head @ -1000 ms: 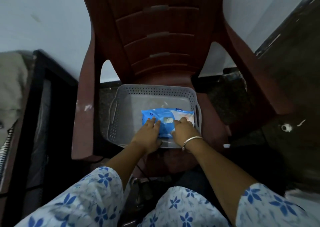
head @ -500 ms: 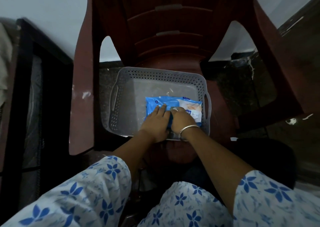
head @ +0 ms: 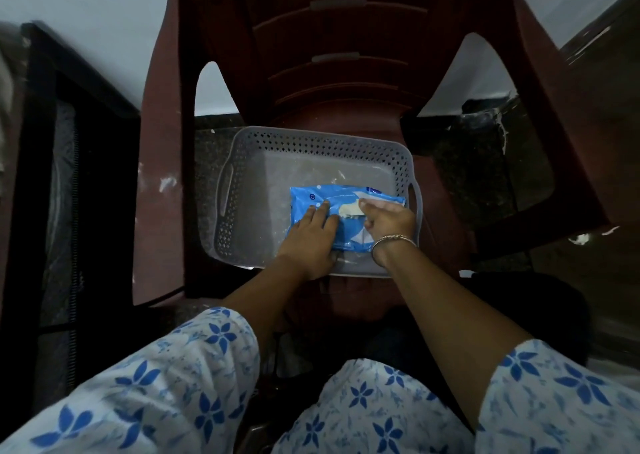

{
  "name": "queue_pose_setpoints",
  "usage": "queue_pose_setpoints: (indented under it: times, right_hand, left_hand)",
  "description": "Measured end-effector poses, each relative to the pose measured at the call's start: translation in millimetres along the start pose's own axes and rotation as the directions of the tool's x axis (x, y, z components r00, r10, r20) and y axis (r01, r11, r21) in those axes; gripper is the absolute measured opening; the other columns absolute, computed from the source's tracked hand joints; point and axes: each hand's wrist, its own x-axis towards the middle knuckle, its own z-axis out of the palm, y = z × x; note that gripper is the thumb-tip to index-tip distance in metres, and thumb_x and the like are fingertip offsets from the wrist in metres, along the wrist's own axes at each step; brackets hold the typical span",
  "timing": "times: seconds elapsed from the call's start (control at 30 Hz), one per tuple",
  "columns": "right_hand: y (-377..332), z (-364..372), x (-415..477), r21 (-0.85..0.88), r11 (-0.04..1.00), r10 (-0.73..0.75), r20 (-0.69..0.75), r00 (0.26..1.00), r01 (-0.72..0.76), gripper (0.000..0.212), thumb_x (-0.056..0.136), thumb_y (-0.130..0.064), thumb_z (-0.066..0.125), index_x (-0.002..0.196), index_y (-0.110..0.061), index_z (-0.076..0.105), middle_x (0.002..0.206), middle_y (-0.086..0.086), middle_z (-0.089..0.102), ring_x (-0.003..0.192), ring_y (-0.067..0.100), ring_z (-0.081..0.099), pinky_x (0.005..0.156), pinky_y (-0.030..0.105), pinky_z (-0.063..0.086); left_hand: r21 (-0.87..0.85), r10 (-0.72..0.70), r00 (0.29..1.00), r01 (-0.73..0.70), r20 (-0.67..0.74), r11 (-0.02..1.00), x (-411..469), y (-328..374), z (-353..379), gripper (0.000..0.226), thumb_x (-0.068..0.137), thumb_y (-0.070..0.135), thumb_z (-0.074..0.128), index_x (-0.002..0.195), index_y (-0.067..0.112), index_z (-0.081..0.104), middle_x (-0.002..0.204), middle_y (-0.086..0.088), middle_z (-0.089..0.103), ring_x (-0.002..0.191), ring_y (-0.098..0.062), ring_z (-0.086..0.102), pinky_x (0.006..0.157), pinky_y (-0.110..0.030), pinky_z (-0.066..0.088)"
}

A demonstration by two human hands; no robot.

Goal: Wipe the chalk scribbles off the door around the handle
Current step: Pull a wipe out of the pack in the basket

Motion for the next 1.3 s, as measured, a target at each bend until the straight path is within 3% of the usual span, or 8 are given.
queue_pose_setpoints:
  times: [0.3,0.47,0.63,0.73,0.83,1.07,1.2,1.3]
  right_hand:
    - [-2,-4,2,-0.010,0.991,0.134,0.087,0.987,-0.133,0.025,0.098,-0.009,0.040,0.108,-0.006,0.062,0.064,0.004,0.043,0.044,0.005,0.037,0.050,0.022,0.039]
    - [-13,-8,1,0.147,0.971,0.178,0.093,0.980,-0.190,0.028,0.097,-0.005,0.037,0.077,-0.013,0.055,0.084,0.008,0.055,0.079,0.026,0.056,0.074,0.039,0.048]
    - [-23,-17,-7,0.218,0.966,0.101,0.176,0.979,-0.139,0.029,0.091,0.009,0.032,0.082,-0.008,0.054,0.085,0.014,0.055,0.070,0.024,0.057,0.051,0.028,0.052]
    - [-28,-18,-13,0.241,0.964,0.056,0.238,0.970,-0.115,0.023,0.093,0.004,0.041,0.080,-0.006,0.056,0.079,0.012,0.060,0.061,0.018,0.065,0.054,0.027,0.056]
    - [-35,-23,-18,0.281,0.951,0.045,0.278,0.960,-0.126,0.016,0.094,-0.011,0.051,0.081,-0.006,0.059,0.066,0.006,0.068,0.055,0.013,0.066,0.057,0.025,0.056]
    - [-56,-44,-27,-0.083,0.971,-0.173,0.413,0.894,0.226,0.028,0.084,0.006,0.059,0.107,-0.009,0.058,0.087,0.005,0.063,0.061,0.011,0.052,0.055,0.021,0.043]
    - [-74,-54,-35,-0.153,0.929,-0.265,0.359,0.895,0.337,0.021,0.087,0.002,0.053,0.082,-0.014,0.066,0.062,0.006,0.053,0.044,0.003,0.045,0.045,0.015,0.041]
    - [-90,-71,-45,-0.132,0.903,-0.355,0.311,0.882,0.410,0.023,0.086,-0.004,0.055,0.071,-0.019,0.065,0.066,0.003,0.061,0.061,0.010,0.057,0.058,0.025,0.048]
  left_hand:
    - [0.000,-0.038,0.999,0.038,0.017,0.999,0,3,-6,0.073,0.084,0.033,0.058,0.144,0.012,0.022,0.156,-0.017,0.009,0.143,-0.036,0.009,0.114,-0.049,0.022]
    - [-0.107,-0.080,0.997,0.079,-0.006,0.991,0,9,-13,0.074,0.085,0.034,0.060,0.144,0.013,0.021,0.156,-0.017,0.011,0.143,-0.034,0.010,0.114,-0.048,0.023]
    - [-0.281,0.011,0.993,-0.044,-0.117,0.959,4,24,-25,0.066,0.087,0.025,0.061,0.142,0.008,0.029,0.150,-0.016,0.029,0.139,-0.029,0.024,0.113,-0.034,0.020]
    - [-0.381,0.033,0.970,-0.125,-0.239,0.916,8,34,-34,0.034,0.087,0.007,0.053,0.121,0.001,0.053,0.122,-0.020,0.055,0.114,-0.033,0.051,0.095,-0.032,0.037]
    - [-0.523,-0.068,0.960,-0.088,-0.272,0.848,7,40,-42,0.027,0.091,0.003,0.046,0.117,0.001,0.052,0.100,-0.017,0.064,0.090,-0.030,0.059,0.074,-0.032,0.042]
    - [-0.728,-0.079,0.974,-0.103,-0.211,0.678,4,52,-65,0.023,0.087,0.020,0.062,0.097,0.015,0.042,0.074,0.007,0.052,0.063,-0.005,0.050,0.054,-0.014,0.039]
    - [-0.809,-0.061,0.983,-0.109,-0.176,0.578,0,67,-84,0.032,0.084,0.008,0.062,0.103,0.021,0.039,0.088,-0.002,0.057,0.067,-0.012,0.057,0.064,-0.038,0.054]
    - [-0.820,-0.013,0.977,-0.169,-0.211,0.547,-6,80,-101,0.032,0.086,0.006,0.057,0.096,0.029,0.037,0.089,-0.004,0.056,0.054,-0.003,0.052,0.051,-0.031,0.052]
